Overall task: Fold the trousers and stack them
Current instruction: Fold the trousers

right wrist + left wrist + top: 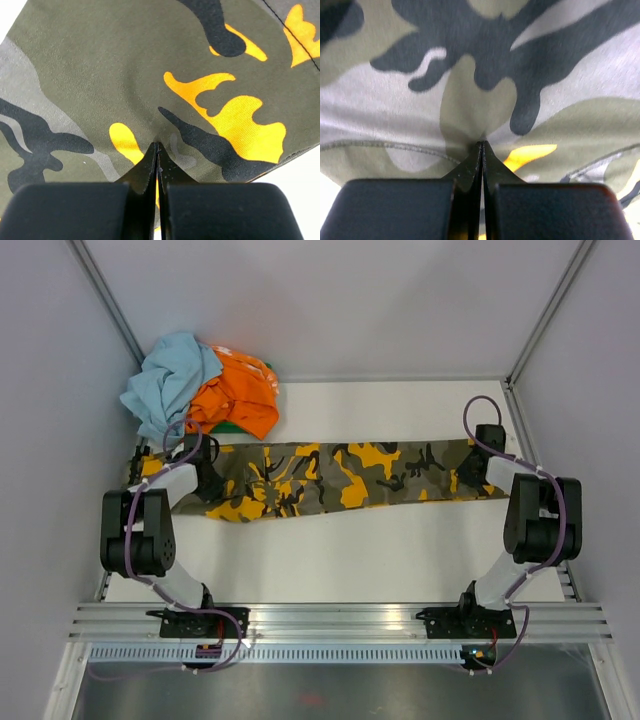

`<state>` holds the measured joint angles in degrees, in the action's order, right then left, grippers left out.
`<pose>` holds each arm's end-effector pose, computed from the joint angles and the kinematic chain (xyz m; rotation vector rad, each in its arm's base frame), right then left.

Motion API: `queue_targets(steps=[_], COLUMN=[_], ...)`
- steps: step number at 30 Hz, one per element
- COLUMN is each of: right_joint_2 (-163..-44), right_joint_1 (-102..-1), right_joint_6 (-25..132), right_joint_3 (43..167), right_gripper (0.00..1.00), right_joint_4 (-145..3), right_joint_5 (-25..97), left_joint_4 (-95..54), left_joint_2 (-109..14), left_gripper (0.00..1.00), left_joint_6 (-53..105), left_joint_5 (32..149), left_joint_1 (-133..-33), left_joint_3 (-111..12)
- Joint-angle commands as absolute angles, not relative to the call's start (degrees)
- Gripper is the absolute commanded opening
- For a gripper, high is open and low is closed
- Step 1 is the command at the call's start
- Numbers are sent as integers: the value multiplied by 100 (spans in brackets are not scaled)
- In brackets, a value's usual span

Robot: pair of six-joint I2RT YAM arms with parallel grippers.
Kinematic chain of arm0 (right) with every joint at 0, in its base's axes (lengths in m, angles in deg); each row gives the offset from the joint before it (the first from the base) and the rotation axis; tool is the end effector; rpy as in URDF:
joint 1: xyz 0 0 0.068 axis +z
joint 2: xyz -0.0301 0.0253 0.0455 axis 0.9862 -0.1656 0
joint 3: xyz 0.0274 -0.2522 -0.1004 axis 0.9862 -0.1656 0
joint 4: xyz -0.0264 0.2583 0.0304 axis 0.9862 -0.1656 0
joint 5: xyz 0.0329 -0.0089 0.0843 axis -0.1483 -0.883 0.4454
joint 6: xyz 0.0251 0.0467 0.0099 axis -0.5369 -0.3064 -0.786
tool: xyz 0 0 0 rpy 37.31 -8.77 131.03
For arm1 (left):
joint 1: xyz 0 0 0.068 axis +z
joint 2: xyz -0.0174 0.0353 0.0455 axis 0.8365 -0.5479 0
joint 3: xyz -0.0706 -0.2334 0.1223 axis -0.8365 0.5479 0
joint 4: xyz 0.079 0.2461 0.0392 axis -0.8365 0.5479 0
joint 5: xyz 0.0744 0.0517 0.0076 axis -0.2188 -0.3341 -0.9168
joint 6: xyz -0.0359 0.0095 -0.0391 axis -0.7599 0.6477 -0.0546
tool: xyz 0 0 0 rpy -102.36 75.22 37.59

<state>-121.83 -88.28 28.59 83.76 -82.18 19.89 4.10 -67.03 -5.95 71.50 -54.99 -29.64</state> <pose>0.3353 -0.0515 0.1522 0.9159 2.3728 -0.0315 0.3087 0.0161 0.1577 -1.0838 2.4405 0.0202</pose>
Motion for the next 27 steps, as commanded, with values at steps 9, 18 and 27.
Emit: queue_targets(steps=[9, 18, 27], right_joint_2=[-11149, -10226, -10189], right_joint_1=[-9681, -9805, -11078], right_joint_6=[2927, 3726, 3446], right_joint_3=[7252, 8338, 8133], right_gripper=[0, 32, 98], right_joint_4=[-9156, -9613, -9589], right_joint_5=[1130, 1428, 1014], left_joint_4=[1590, 2197, 1969], left_joint_2=[-5941, -5405, -4922], left_gripper=[2, 6, 70], left_joint_6=[-1045, -537, 1002], left_joint_5=[6869, 6385, 7404], left_joint_1=[-6811, -6917, -6846], left_joint_3=[-2634, -3731, -4735])
